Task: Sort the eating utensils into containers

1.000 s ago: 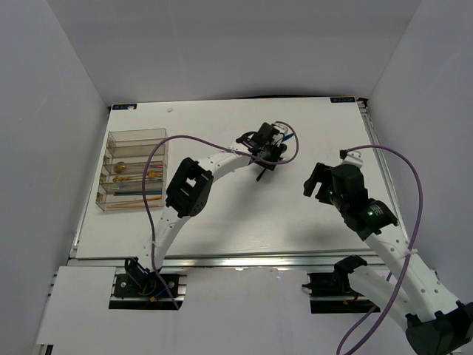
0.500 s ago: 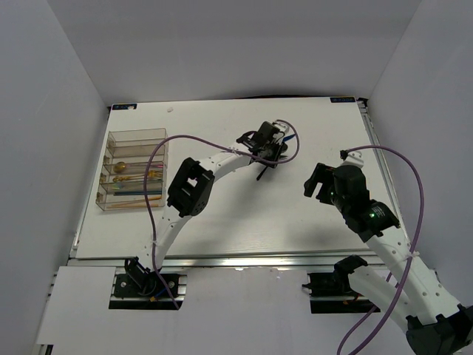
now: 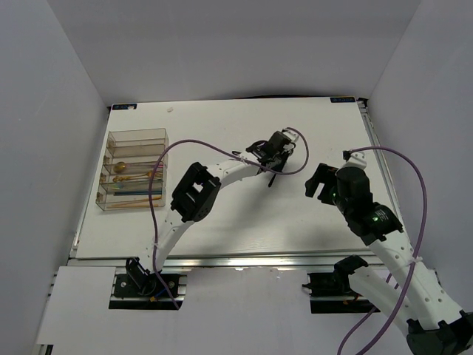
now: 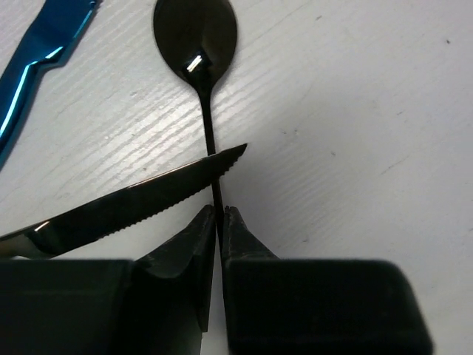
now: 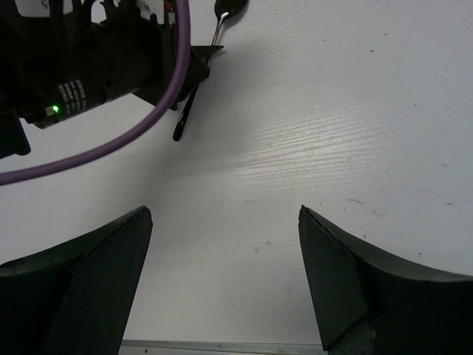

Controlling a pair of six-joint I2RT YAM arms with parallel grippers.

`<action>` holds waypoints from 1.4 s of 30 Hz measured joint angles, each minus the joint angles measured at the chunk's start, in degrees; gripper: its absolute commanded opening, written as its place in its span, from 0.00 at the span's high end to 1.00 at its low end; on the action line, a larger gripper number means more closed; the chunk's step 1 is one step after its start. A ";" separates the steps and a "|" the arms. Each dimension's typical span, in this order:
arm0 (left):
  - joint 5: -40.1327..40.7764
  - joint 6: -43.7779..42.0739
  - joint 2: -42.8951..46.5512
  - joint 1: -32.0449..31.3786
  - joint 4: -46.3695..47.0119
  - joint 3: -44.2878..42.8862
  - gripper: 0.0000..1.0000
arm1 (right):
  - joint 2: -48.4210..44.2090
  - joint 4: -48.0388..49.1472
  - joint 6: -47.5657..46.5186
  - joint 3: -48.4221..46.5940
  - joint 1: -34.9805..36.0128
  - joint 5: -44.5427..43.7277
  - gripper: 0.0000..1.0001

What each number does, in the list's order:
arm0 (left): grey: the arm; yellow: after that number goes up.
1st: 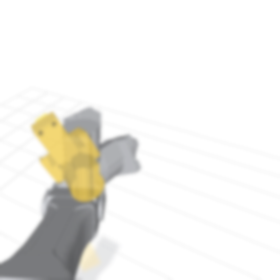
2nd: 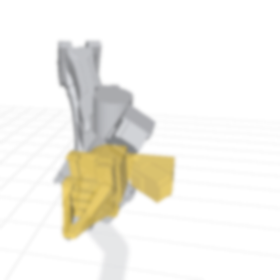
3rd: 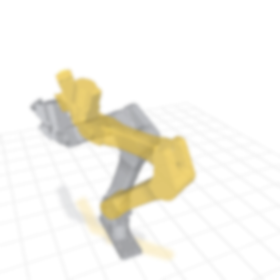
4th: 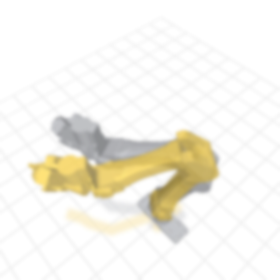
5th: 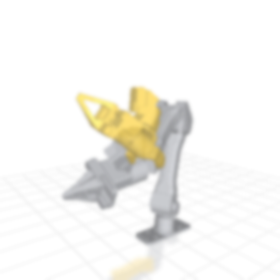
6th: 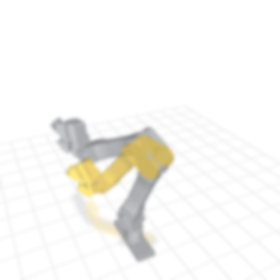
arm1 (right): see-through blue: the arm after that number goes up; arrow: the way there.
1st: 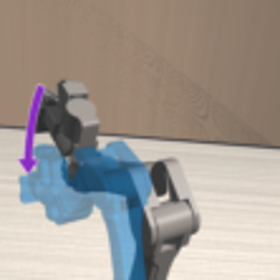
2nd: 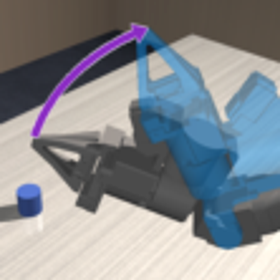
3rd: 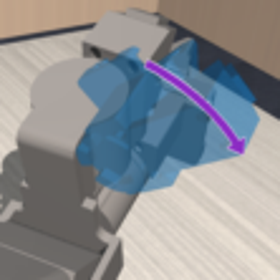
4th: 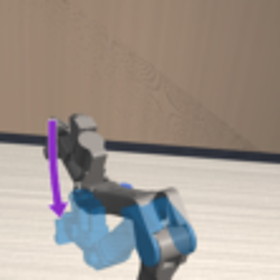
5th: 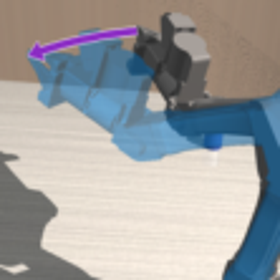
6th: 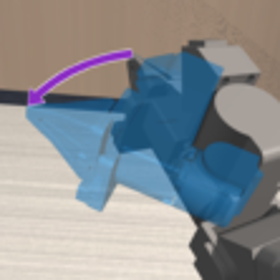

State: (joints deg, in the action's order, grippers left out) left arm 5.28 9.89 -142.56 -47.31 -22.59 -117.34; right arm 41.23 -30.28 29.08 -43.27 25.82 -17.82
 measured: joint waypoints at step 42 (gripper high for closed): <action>9.53 11.19 35.67 -8.98 9.31 41.13 1.00 | -4.48 -1.81 -0.81 -0.09 0.00 -0.09 0.15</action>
State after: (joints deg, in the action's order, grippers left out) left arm 14.81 21.08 -106.89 -56.29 -13.28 -76.20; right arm 36.75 -32.10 28.27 -43.35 25.82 -17.91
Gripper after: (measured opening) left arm 0.128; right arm 0.853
